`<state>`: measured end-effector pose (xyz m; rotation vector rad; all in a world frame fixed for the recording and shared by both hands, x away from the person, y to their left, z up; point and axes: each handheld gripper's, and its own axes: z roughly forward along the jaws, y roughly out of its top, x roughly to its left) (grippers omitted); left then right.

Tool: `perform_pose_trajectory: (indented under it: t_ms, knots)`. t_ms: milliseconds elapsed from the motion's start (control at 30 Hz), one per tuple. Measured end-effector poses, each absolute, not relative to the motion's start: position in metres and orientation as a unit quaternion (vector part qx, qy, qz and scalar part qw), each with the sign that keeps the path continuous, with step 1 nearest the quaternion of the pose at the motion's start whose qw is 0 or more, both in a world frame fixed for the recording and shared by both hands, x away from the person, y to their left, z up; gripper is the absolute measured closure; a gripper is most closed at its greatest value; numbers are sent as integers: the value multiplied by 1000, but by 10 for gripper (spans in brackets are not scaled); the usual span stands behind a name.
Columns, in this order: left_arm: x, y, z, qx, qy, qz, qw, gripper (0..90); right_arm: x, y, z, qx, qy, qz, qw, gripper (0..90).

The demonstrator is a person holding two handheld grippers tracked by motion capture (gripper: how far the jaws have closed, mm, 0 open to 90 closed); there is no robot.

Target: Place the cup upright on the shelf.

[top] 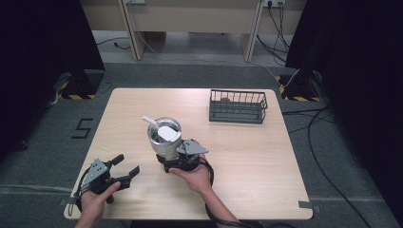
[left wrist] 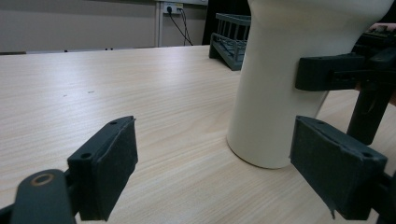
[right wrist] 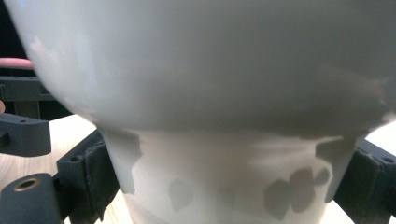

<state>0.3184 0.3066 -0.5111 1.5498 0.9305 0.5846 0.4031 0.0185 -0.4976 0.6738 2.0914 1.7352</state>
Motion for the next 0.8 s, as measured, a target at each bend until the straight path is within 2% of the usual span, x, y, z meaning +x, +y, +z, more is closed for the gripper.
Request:
perform_pose_trajectory:
  t_ms: [800]
  knots:
    - [320,307,-512,663,402,250,580,144,427,-18,-466,272,720,599,220,102]
